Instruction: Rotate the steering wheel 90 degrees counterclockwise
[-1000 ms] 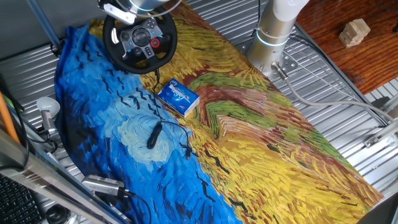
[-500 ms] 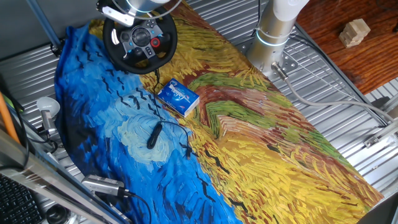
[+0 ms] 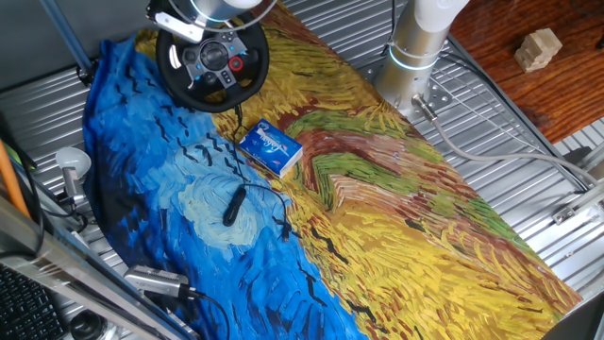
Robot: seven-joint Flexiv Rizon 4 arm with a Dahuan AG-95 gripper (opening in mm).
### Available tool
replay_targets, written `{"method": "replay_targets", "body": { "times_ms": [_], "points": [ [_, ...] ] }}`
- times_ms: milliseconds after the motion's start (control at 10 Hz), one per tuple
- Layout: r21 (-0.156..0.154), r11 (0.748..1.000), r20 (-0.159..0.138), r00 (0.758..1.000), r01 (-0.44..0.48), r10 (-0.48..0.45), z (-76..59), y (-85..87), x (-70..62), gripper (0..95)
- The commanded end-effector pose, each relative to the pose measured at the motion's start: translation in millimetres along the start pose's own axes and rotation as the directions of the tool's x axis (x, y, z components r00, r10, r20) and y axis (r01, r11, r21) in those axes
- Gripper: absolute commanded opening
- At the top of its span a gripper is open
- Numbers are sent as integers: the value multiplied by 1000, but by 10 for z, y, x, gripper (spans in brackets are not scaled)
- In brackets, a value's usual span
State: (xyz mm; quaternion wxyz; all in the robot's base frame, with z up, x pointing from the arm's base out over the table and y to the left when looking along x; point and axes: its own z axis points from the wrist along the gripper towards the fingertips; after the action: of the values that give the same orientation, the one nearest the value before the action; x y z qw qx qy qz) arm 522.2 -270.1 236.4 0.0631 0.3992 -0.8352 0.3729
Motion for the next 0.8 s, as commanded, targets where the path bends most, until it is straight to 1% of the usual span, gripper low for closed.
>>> {"method": "replay_targets", "body": {
  "times_ms": [100,800],
  "points": [
    [-4,1000,-2,1000,-5,5,-1,21,-44,0],
    [-3,1000,1,1000,5,-5,-16,32,-114,0]
  ]
}}
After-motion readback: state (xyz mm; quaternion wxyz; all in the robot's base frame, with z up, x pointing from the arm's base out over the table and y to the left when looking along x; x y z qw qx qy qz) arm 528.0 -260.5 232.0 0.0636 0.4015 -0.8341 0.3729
